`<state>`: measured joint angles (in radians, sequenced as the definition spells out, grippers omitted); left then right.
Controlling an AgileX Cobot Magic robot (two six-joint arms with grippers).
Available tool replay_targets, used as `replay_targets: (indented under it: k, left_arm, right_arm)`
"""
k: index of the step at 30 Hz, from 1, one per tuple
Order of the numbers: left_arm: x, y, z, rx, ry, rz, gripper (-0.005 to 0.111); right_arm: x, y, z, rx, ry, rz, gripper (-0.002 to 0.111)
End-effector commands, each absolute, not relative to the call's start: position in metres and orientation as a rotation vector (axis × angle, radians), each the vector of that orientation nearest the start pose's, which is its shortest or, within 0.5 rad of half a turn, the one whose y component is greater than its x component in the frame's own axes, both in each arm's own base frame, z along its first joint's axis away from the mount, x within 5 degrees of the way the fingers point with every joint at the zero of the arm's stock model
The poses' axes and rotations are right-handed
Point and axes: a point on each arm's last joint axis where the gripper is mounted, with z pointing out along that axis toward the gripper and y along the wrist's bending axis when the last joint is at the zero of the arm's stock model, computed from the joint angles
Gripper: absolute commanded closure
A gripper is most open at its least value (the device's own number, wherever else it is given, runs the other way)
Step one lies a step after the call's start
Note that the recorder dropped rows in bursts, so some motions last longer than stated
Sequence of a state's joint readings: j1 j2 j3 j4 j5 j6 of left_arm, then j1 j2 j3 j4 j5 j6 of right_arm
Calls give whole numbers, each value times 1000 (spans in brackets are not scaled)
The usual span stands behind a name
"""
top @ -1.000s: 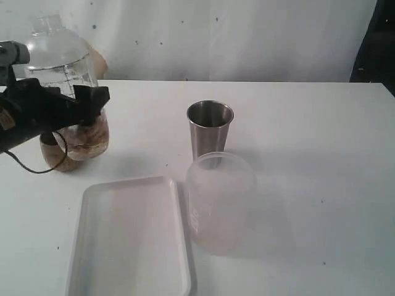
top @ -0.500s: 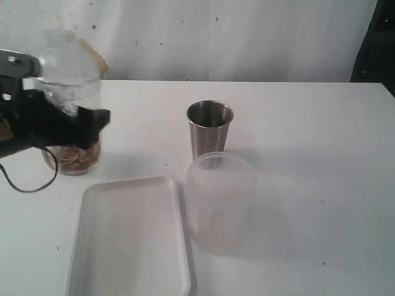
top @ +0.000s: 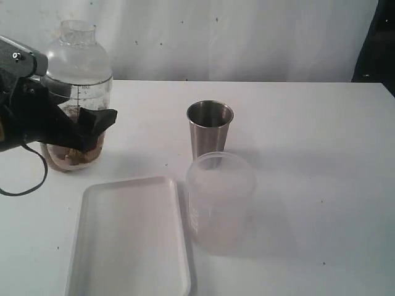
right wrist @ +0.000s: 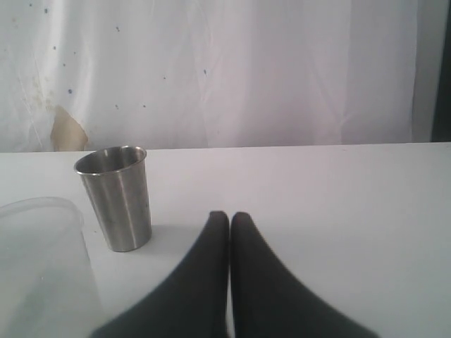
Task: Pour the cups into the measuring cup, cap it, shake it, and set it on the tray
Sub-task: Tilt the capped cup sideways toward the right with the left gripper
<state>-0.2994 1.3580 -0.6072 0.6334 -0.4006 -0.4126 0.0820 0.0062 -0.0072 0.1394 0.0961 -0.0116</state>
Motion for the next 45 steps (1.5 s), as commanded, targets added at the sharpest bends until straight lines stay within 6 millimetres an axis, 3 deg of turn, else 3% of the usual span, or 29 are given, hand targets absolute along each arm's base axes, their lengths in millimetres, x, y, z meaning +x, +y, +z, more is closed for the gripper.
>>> replay_targets:
  k: [1, 4, 7, 11, 20, 29, 37, 45]
  left_arm:
    - [249, -103, 251, 636, 1802, -275, 107]
    - [248, -117, 257, 701, 1883, -189, 107]
    - [245, -134, 273, 874, 1979, 50, 107]
    - [240, -140, 282, 1024, 1990, 208, 107]
    - [224, -160, 282, 1295, 1838, 352, 107]
    - [212, -176, 285, 1434, 1694, 433, 107]
    - [218, -193, 277, 1486, 1748, 613, 107]
    - [223, -215, 261, 1601, 1655, 838, 107]
  right_arm:
    - [56, 6, 205, 22, 1574, 181, 108]
    - [56, 6, 205, 22, 1574, 181, 108]
    - [56, 6, 205, 22, 1574, 181, 108]
    - [56, 6, 205, 22, 1574, 181, 108]
    - [56, 6, 205, 22, 1574, 181, 108]
    - [56, 6, 205, 22, 1574, 181, 108]
    - [56, 6, 205, 22, 1574, 181, 108]
    - [56, 6, 205, 22, 1574, 181, 108]
